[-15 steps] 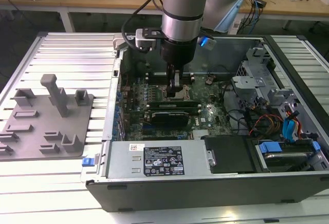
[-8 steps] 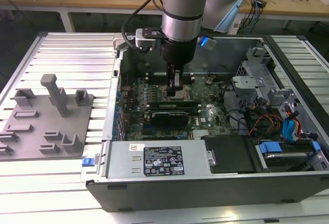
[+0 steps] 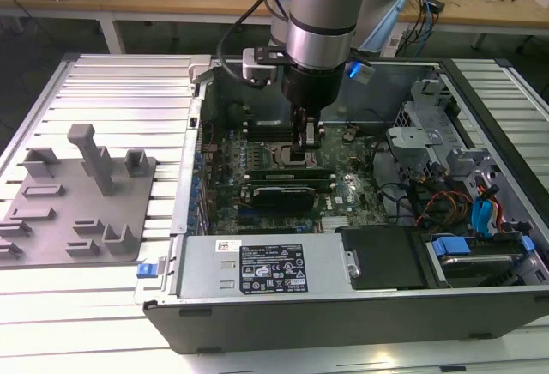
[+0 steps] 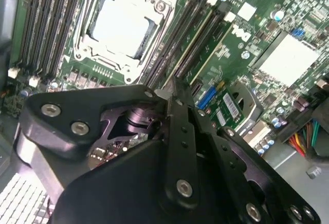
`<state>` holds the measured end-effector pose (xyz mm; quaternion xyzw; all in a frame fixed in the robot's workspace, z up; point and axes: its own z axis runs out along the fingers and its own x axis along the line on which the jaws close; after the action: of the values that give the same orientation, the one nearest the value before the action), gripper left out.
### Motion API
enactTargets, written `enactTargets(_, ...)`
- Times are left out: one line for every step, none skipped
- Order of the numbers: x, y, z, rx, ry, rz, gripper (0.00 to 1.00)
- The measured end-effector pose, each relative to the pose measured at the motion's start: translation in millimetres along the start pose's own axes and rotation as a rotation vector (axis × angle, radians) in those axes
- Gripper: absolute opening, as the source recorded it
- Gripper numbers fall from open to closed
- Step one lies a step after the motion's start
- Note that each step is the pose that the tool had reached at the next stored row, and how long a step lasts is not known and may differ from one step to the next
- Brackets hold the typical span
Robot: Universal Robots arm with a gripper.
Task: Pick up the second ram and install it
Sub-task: 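Insert the second ram into the second slot, then press down the second ram until it locks into place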
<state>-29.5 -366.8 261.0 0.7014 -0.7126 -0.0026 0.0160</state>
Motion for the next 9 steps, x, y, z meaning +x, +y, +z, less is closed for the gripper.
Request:
enactTargets(-0.1,0.0,-0.1,0.0000,0.0000,0.000,0.08)
enactTargets(-0.1,0.0,-0.1,0.0000,0.0000,0.000,0.08)
enactTargets(0.0,0.0,-0.1,0.0000,0.0000,0.000,0.08)
enactTargets(0.0,0.0,-0.1,0.0000,0.0000,0.000,0.08)
enactTargets(0.0,0.0,-0.2,0.0000,0.0000,0.000,0.08)
enactTargets(0.0,0.0,-0.2,0.0000,0.0000,0.000,0.08)
enactTargets(0.0,0.0,-0.2,0.0000,0.0000,0.000,0.08)
enactTargets(0.0,0.0,-0.3,0.0000,0.0000,0.000,0.08)
enactTargets(0.0,0.0,-0.3,0.0000,0.0000,0.000,0.08)
